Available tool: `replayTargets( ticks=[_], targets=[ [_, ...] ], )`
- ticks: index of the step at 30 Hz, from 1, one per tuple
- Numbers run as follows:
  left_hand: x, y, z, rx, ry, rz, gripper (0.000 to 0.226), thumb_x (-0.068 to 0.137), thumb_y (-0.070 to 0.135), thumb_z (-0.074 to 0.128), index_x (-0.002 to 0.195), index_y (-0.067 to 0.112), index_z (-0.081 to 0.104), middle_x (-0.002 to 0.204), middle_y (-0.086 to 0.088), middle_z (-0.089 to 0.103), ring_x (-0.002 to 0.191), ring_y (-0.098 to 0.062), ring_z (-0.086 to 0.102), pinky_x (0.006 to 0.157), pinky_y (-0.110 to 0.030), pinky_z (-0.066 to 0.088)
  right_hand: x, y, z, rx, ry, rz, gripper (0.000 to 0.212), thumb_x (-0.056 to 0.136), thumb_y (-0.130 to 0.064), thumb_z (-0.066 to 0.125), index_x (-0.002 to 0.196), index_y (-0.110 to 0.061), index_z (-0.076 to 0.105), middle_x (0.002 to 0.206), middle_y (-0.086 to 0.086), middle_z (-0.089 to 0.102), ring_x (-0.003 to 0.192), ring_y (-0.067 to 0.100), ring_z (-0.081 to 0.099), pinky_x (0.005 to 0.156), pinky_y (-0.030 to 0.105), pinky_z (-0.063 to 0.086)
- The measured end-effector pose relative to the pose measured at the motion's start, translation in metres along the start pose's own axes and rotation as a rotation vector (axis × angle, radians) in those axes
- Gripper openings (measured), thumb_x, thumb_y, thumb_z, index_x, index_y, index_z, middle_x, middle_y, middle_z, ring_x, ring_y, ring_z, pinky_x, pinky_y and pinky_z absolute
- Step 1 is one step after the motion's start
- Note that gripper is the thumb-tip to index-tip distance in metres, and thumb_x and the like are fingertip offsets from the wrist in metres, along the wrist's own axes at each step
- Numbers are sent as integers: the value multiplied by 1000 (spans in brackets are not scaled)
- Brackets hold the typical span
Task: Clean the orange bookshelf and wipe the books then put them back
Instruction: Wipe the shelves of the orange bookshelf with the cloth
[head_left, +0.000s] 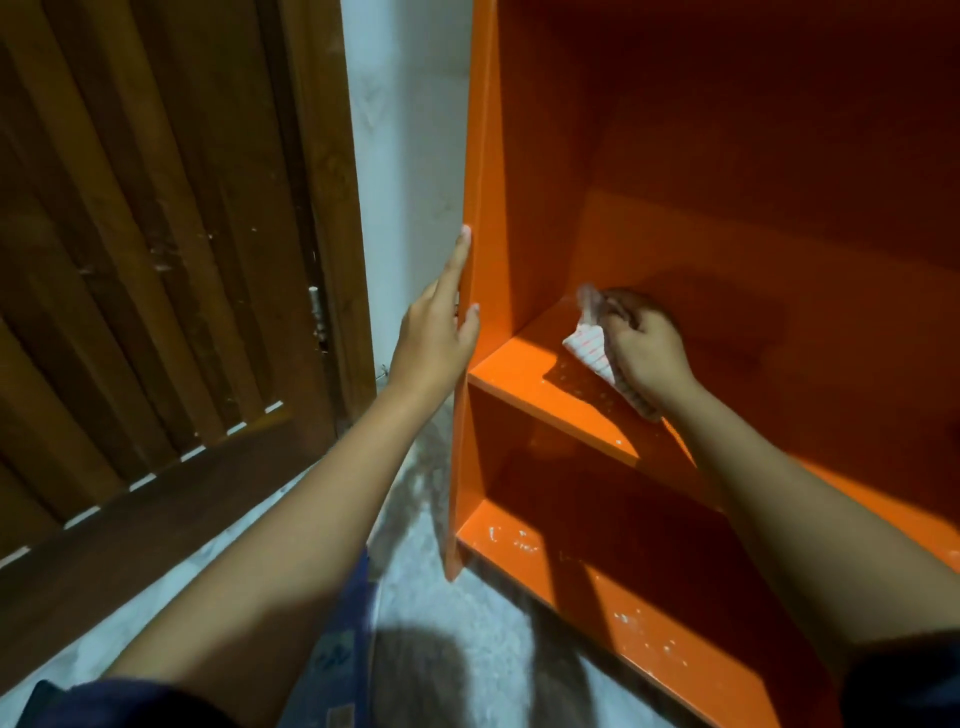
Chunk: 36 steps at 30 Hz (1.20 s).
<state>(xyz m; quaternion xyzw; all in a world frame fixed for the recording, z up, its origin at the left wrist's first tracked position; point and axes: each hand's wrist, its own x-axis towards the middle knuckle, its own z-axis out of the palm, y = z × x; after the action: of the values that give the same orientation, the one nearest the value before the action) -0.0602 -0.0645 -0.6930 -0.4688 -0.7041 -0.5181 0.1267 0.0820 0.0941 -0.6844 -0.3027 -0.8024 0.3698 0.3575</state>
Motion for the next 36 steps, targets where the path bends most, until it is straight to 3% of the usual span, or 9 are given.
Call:
replayTargets(
  ticks=[2,5,8,13,18,21,25,30,36],
  targets=[
    [-5,4,-1,-9,2,-54,67,96,9,48,149,27,10,128,-7,52,102,-16,59,89,-35,53,-13,-6,-11,-5,4,-53,22,96,-28,44,83,-31,61,67,-14,59,62,6,52,60,25,35],
    [-14,17,2,26,-3,-149,63,97,8,44,150,23,15,132,-8,48,110,-11,51,90,-24,46,-32,-13,-30,-48,3,-85,28,98,-22,43,118,-12,61,101,0,60,90,15,55,73,25,36],
    [-27,30,8,95,-58,-188,65,96,8,45,150,17,10,142,-8,35,117,-11,43,88,-16,32,-47,-15,-55,-70,-8,-93,28,98,-22,43,120,-14,60,99,3,60,86,16,54,72,27,37],
    [-46,46,29,150,-99,-207,53,93,9,47,142,6,29,142,-13,33,125,-28,42,93,-31,40,-71,-8,-110,-167,46,-6,33,99,-23,42,128,-11,54,124,9,57,108,23,54,82,29,38],
    [-58,57,57,229,-175,-199,29,89,11,51,113,-2,60,117,-19,57,106,-35,55,92,-40,41,-102,13,-170,-318,157,161,30,98,-25,37,112,-12,60,97,5,59,82,20,57,76,35,47],
    [-61,56,70,225,-246,-180,30,89,12,55,112,-6,62,115,-24,59,109,-37,55,95,-39,39,-122,32,-190,-576,289,308,30,89,-29,43,107,-12,60,106,16,62,93,36,58,76,39,48],
    [-63,50,79,235,-324,-148,27,89,12,59,106,-8,64,112,-27,59,107,-40,55,94,-38,40,-152,56,-192,-689,246,449,45,82,-41,65,116,-14,54,112,16,55,107,36,51,91,41,45],
    [-62,43,74,241,-333,-77,22,89,14,60,98,-5,67,106,-23,62,101,-37,57,87,-36,42,-159,79,-180,-647,295,378,34,99,-32,35,118,-11,53,117,18,55,106,35,52,85,39,42],
    [-64,42,72,270,-313,-59,23,91,20,59,99,0,66,105,-18,62,102,-35,56,83,-36,42,-152,77,-155,-876,219,409,48,97,-47,27,127,-19,52,134,9,48,117,34,43,96,40,34]
  ],
)
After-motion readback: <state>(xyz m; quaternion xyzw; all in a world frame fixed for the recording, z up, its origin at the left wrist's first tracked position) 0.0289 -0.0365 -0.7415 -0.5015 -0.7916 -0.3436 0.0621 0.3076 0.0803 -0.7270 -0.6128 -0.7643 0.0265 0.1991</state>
